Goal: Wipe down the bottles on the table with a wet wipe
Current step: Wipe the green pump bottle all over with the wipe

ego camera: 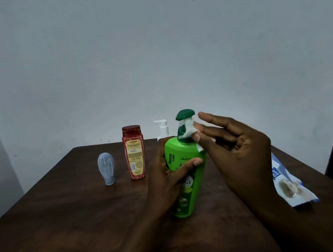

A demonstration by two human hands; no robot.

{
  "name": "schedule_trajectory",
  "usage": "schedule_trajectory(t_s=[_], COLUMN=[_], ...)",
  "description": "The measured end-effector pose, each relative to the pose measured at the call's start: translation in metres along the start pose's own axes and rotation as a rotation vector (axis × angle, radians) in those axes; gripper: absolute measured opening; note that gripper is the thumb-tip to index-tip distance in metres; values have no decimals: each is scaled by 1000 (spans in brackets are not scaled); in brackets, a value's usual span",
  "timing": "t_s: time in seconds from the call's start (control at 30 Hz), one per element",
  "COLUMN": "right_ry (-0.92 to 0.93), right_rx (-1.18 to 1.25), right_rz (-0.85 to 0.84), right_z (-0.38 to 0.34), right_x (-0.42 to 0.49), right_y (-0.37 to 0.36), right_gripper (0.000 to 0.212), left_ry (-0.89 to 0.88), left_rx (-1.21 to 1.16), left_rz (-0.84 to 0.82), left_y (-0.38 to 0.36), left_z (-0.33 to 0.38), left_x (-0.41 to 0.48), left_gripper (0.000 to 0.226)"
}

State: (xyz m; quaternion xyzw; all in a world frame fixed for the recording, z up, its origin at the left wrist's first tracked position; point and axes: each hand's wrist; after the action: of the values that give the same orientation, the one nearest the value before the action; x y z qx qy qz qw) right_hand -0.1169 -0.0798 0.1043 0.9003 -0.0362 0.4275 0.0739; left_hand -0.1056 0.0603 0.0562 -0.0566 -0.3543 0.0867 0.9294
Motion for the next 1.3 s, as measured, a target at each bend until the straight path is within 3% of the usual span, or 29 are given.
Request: schedule_trajectory(t_s=[0.07,0.2,0.3,0.43,0.6,0.67,0.73,0.9,0.97,1.1,1.23,1.3], right_ry=[57,-98,-106,96,492,524,414,-209,-367,-477,-609,-627], right_rx=[-29,217,230,-29,-351,-329,-197,367,533,683,851,800], right_rz=[-13,94,161,-8,-234,-319,-361,-332,-301,-280,-79,8], right_z=[-1,-1,-8,-20,-20,-21,-20,-6,0,0,6,12], right_x=[-8,0,14,23,33,35,37,47,46,33,27,26], right_y=[0,10,22,22,21,22,21,15,15,14,10,9], right_gripper=[36,37,33,17,20,22,22,18,26,32,32,34], left_ry=[-27,-106,-121,-181,-195,-187,-197,-194,-177,-146,-44,33], left_rx=[17,106,119,162,186,207,219,211,186,166,98,7], left_rz=[13,1,-18,-18,-40,-47,-68,-99,-78,-44,33,91], left_y=[0,3,7,9,10,10,10,12,13,12,6,4], left_z=[-2,1,1,1,1,0,0,3,2,1,0,0], left_x=[-1,0,0,2,4,4,4,2,3,5,7,9], left_gripper=[46,47,49,54,56,58,59,55,51,49,43,40])
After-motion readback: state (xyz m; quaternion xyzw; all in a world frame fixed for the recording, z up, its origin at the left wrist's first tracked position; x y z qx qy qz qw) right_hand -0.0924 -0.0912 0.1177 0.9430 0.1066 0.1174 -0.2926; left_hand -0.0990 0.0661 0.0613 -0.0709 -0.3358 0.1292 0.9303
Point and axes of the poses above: each hand's wrist, its own x-axis towards the middle knuckle, its own y-axis out of the back of the hand, z = x × y, and after that the axes turned 10 degrees about -x, right-handed
